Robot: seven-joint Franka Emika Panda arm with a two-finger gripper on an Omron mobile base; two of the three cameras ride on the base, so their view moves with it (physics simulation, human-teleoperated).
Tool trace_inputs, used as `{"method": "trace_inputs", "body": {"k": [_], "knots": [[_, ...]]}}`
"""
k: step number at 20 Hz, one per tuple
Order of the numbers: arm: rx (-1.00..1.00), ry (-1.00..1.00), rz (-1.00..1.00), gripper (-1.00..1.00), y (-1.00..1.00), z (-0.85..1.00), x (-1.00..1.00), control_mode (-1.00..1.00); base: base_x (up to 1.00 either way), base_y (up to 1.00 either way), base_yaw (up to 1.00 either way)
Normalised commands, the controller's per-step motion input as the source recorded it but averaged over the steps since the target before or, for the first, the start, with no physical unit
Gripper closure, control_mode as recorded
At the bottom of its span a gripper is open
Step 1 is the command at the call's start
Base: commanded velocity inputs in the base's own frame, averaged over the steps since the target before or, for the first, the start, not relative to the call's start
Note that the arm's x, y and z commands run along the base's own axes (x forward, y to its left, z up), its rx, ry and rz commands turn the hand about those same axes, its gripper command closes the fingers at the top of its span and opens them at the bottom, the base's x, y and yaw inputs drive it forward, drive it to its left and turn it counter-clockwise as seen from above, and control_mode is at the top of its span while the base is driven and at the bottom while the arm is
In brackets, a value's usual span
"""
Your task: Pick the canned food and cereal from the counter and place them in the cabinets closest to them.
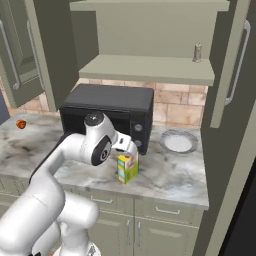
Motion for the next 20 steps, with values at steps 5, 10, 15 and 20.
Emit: {"method": "trace_inputs", "body": {"k": [5, 10, 15, 20], "knots": [[0.00, 0.04, -0.02, -1.00, -0.07, -0.27, 0.28, -1.00, 0.00, 0.00, 0.00], [0.00, 0.02, -0.03, -1.00, -0.09, -0.27, 0.33, -1.00, 0.00, 0.00, 0.00], [0.00, 0.02, -0.04, -1.00, -0.12, -0.32, 0.27, -1.00, 0.00, 0.00, 0.00], [0.00, 0.02, -0.03, -1.00, -0.08, -0.29, 0.17, -1.00, 0.00, 0.00, 0.00]]}}
